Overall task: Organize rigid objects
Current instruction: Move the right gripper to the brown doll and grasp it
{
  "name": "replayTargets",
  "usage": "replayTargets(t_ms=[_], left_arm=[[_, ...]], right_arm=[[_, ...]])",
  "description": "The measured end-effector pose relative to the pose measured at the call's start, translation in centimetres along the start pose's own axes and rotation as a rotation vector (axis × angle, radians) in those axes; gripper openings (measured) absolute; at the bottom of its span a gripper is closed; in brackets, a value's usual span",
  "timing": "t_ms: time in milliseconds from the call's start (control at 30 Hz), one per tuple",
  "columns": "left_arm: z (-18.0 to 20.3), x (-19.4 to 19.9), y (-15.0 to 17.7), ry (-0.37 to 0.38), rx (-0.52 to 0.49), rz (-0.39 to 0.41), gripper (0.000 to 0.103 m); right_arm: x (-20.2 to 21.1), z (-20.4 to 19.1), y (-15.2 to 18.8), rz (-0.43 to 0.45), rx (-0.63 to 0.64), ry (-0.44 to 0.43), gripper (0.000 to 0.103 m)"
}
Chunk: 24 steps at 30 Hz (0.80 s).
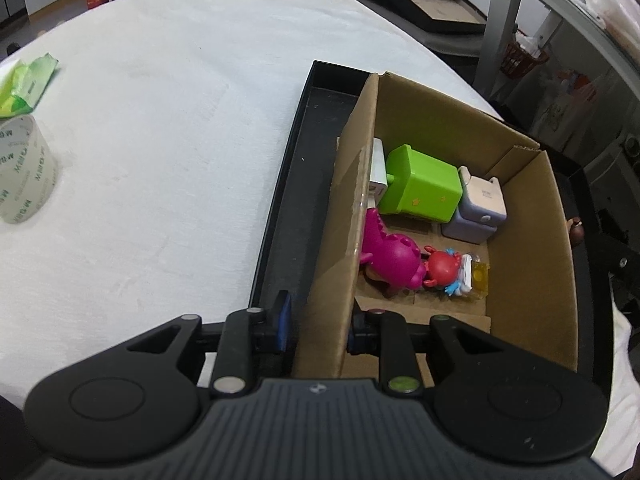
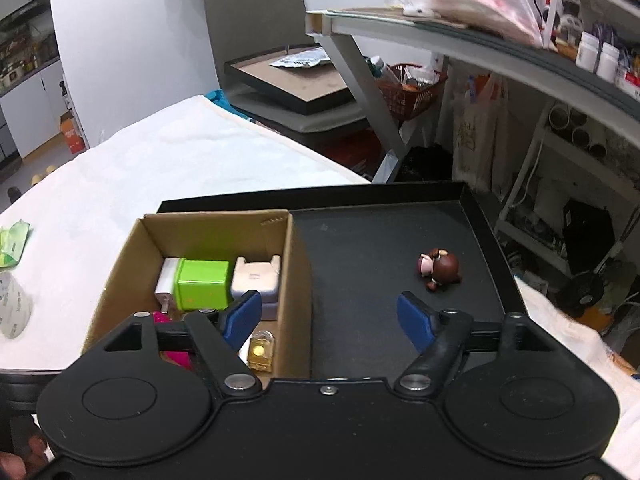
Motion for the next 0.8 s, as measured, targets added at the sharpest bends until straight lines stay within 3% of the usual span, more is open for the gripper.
replayTargets(t_ms=[333, 500, 800], left_arm=[[0.9, 0.2, -0.8, -0.077, -0.019, -0.006, 0.026], [0.7, -0.1, -1.7, -0.096, -0.002, -0.017, 0.035], [2.8, -0.2, -2.3, -0.12, -0.1, -0.023, 0.041]], right_arm=[[-1.8, 3.5, -0.4, 0.007, -0.028, 0.005, 0.075], [-2.9, 5.1, -0.8, -0.001, -0.065, 0.011, 0.077], [-5.1, 7.6, -0.1, 0.003, -0.092, 0.039, 0.079]])
Point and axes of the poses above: each gripper's, at about its wrist camera, not at the fingertips, and x roughly against the way its jaws point, z to its right, y to its underside, the point moved 5 cm from there along -x, roughly the way its jaws point, and after that the axes turned 12 degrees about z, right-handed, at the moved point
